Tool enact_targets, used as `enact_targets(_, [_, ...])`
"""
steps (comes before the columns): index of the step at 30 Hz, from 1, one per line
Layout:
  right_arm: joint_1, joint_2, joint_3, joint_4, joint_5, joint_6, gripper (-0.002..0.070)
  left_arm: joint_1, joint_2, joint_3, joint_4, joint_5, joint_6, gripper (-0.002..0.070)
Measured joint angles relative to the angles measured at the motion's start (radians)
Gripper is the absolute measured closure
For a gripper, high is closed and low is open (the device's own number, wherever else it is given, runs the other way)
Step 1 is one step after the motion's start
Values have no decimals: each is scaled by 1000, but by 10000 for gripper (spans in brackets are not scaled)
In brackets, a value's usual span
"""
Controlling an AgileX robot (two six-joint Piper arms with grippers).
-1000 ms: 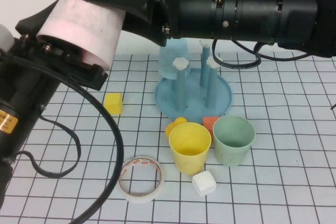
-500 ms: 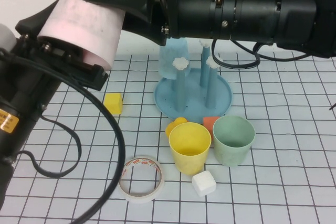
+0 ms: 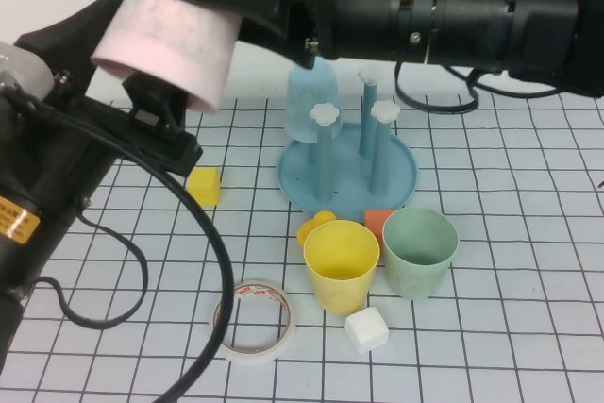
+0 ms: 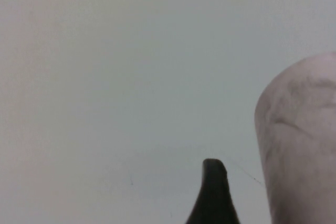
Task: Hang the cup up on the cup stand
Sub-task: Adjust the cup with two arms, then place the cup on the cup holder
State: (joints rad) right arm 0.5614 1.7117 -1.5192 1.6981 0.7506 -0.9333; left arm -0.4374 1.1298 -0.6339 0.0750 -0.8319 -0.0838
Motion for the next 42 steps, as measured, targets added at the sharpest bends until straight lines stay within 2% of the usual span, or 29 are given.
enact_targets(7, [-62, -15, 0, -6, 25, -92, 90, 0, -57, 0, -2, 78, 58, 202])
enact_targets(15, [-172, -102, 0, -8, 57, -368, 90, 0, -193, 0, -8, 343, 89, 212])
enact_targets(18, [-194, -121, 0, -8, 52, -542, 90, 0, -251, 0, -12, 497, 98, 289])
enact_targets(19, [-193, -125, 0, -8, 40, -593, 90, 0, -272, 0, -12, 556, 98, 337])
enact_targets(21, [-194, -127, 0, -8, -12, -709, 90, 0, -307, 0, -12, 663, 98, 461])
enact_targets(22, [-194, -127, 0, -8, -101, -794, 90, 0, -341, 0, -12, 780, 98, 580])
enact_targets(25, [-194, -121, 0, -5, -288, -855, 90, 0, -381, 0, 0, 948, 98, 647])
enact_targets(29, [-195, -79, 0, 9, -526, -878, 90, 0, -404, 0, 2, 1115, 98, 670])
enact_targets(31, [-198, -44, 0, 15, -579, -881, 90, 0, -406, 0, 0, 1158, 98, 673])
enact_targets(42, [-198, 171, 0, 19, -586, -979, 90, 0, -406, 0, 0, 1188, 98, 675])
